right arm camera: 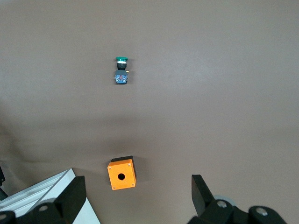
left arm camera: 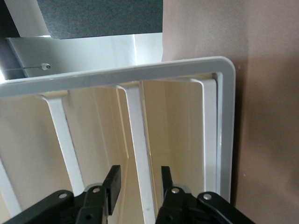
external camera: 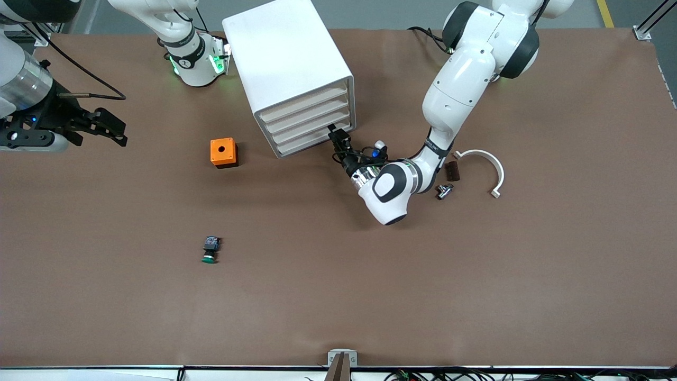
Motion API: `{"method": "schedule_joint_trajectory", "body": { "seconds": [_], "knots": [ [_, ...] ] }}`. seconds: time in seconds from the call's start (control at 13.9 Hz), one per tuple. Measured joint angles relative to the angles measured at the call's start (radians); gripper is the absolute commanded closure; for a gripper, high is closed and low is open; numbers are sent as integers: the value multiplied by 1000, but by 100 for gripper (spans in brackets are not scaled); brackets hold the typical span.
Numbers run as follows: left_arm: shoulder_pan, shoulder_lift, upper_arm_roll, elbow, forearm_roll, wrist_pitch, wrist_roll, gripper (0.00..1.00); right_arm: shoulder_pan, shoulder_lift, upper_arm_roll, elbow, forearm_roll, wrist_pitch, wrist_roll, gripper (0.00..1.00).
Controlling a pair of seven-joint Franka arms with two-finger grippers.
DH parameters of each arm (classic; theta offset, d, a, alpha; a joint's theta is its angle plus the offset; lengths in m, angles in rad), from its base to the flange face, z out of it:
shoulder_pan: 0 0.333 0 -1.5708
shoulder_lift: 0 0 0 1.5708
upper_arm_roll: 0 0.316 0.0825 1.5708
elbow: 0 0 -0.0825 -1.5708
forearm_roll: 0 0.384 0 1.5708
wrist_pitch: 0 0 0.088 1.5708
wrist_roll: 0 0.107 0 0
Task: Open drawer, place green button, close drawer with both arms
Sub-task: 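Pull the drawer outward with the left gripper while the right gripper reaches the button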
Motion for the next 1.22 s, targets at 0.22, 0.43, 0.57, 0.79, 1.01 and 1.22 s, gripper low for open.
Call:
{"method": "schedule_joint_trajectory", "body": {
  "seconds": [0.22,0.43,0.57,0.79,1.01,1.22],
  "knots": [
    [-5,1,0,-16,0,-20,-25,58,0,0,0,0,0,0,0,0],
    [-6,2,0,-33,0,-30,-43,58,0,0,0,0,0,1,0,0],
    [-12,2,0,-39,0,-32,-45,58,0,1,1,-1,0,-3,0,0],
    [-35,2,-1,-39,0,-32,-45,59,0,22,2,-5,0,-11,-4,0],
    [-62,2,-1,-39,0,-32,-45,67,0,111,1,4,-2,33,-7,0],
    [-89,2,-1,-39,15,-32,-45,79,3,279,1,45,-13,147,-6,0]
  ]
}}
